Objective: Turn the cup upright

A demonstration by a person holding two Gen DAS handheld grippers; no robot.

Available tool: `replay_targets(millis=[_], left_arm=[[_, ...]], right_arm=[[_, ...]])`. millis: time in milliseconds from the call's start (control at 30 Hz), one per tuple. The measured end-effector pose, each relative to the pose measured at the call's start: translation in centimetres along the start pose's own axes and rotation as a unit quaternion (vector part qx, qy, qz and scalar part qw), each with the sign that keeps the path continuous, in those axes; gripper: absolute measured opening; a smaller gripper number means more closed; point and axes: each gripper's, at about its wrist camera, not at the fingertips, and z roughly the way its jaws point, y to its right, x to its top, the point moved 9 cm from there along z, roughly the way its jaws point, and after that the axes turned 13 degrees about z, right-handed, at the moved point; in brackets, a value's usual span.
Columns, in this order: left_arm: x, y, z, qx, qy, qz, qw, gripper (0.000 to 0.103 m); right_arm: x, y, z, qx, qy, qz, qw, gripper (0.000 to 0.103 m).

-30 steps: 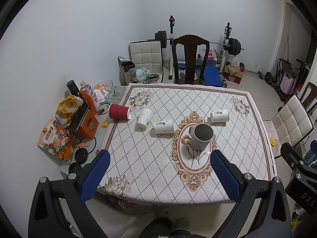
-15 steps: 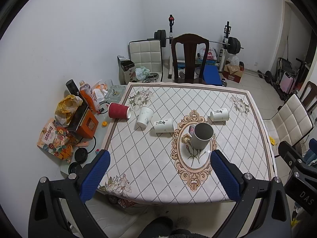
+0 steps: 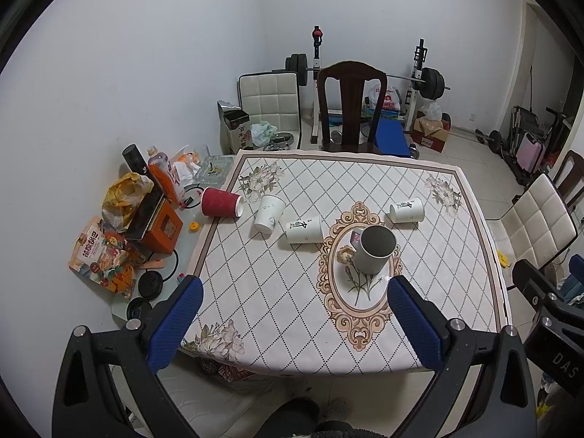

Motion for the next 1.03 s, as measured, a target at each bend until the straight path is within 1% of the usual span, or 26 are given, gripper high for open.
replay_targets(millis=[1033], left_arm=[[-0.57, -0.42, 0.05, -0.003, -0.003, 0.0, 1.0, 0.103]], right_arm=[[0.1, -0.31, 0.12, 0.001, -0.003, -0.001, 1.0, 0.103]])
